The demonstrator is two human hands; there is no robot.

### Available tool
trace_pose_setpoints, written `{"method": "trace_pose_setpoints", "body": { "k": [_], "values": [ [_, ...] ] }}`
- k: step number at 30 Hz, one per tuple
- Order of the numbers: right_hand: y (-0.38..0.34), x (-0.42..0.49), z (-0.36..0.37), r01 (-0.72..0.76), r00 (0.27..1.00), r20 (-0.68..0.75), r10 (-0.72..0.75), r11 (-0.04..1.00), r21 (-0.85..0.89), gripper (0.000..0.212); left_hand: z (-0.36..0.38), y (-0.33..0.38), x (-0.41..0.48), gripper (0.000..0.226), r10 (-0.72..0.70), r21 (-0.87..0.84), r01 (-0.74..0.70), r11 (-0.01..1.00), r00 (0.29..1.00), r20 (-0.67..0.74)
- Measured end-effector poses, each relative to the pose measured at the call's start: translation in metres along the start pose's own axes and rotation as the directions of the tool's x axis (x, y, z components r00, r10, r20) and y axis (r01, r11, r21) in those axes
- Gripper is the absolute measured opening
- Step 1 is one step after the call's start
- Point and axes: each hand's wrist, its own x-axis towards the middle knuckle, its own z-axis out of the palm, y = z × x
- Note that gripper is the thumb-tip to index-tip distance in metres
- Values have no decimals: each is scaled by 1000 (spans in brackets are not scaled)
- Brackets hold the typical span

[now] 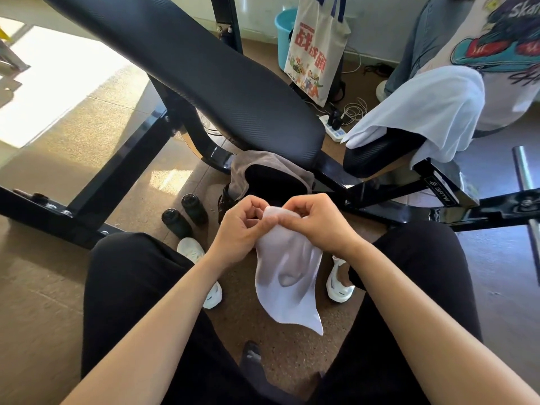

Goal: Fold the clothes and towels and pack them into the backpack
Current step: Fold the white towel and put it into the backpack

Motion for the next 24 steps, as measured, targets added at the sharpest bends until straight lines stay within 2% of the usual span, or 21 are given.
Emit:
{"method": "trace_pose_setpoints", "body": {
  "k": [2, 4, 7, 10, 12, 14, 17, 20, 22, 24],
  "values": [
    [-3, 0, -7, 18, 998, -60, -11, 995, 101, 15, 1, -8, -1, 30, -44, 63, 36, 997, 991, 130],
    [-7, 0, -17, 50, 992, -125, -26, 980, 195, 15, 9, -20, -2, 26, -94, 124, 61, 990, 956, 278],
    [-16, 1, -35, 84, 973, -227, -29, 968, 237, 12, 20, -45, -1, 28, -138, 232, 64, 971, 937, 320],
    [-17, 0, -50, 100, 940, -340, -13, 966, 239, 11, 20, -85, 0, 31, -324, 417, 187, 890, 902, 286],
    [-15, -1, -58, 108, 906, -423, 7, 963, 248, 9, 16, -113, -3, 19, -480, 592, 267, 761, 845, 235],
    [-13, -3, -67, 129, 867, -498, 16, 958, 256, 10, 10, -135, -11, 12, -599, 698, 326, 638, 780, 183],
    [-10, -3, -82, 165, 780, -625, 44, 948, 273, 12, 3, -151, -17, 5, -689, 737, 396, 547, 713, 128],
    [-5, -3, -101, 197, 649, -755, 98, 936, 291, 16, -1, -147, -18, 8, -726, 719, 477, 506, 685, 56],
    [-1, -2, -112, 216, 577, -807, 124, 930, 297, 18, -5, -143, -21, 12, -751, 675, 576, 461, 659, -50],
    [5, -2, -117, 212, 543, -829, 137, 932, 294, 18, -11, -144, -24, 18, -773, 617, 676, 403, 612, -165]
  ]
}}
